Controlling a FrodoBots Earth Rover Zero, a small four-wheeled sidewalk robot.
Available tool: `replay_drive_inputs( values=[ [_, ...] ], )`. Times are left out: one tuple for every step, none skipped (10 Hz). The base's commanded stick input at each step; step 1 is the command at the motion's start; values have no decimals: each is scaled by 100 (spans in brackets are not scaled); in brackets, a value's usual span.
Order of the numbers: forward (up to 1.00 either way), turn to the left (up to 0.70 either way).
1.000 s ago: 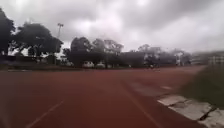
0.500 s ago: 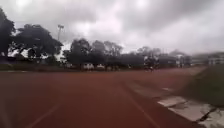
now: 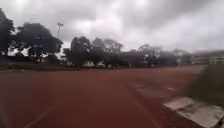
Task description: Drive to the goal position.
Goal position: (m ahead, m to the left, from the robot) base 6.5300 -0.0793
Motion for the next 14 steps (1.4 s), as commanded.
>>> replay_drive_inputs(
  values=[
    [50,2],
    [50,2],
    [50,2],
    [50,2],
    [50,2],
    [50,2],
    [50,2],
    [50,2],
    [50,2],
    [50,2],
    [50,2],
    [50,2],
    [50,2],
    [50,2]
  ],
)
